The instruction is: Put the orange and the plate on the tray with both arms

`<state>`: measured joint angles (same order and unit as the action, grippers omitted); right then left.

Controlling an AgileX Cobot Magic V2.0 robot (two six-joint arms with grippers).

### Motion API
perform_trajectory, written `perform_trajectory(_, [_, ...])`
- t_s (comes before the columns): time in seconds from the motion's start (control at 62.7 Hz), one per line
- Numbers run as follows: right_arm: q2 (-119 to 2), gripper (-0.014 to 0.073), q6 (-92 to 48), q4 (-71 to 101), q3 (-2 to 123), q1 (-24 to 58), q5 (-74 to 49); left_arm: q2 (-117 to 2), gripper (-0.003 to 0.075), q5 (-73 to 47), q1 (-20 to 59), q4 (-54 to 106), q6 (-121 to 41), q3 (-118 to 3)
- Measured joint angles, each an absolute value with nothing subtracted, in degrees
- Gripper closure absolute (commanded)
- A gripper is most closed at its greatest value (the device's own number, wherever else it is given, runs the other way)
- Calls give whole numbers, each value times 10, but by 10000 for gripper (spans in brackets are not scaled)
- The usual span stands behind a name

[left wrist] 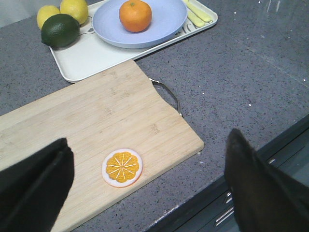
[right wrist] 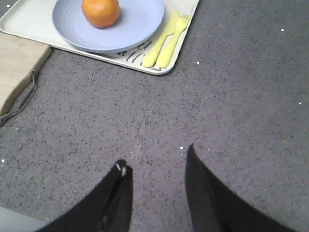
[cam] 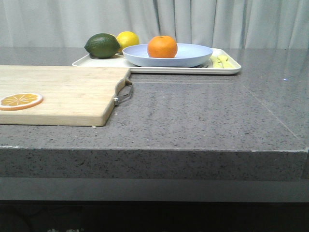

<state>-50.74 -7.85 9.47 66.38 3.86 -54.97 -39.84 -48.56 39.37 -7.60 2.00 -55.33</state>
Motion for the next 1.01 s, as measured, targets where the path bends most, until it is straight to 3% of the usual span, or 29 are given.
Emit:
perform_trajectory(0.399, [-325, 298, -81, 90, 527, 39, -549, -398, 109, -486, 394, -76, 20, -553])
perform_trajectory(1.006, [-309, 298, -81, 88, 515, 39, -557, -398, 109, -486, 394, -76, 20, -553])
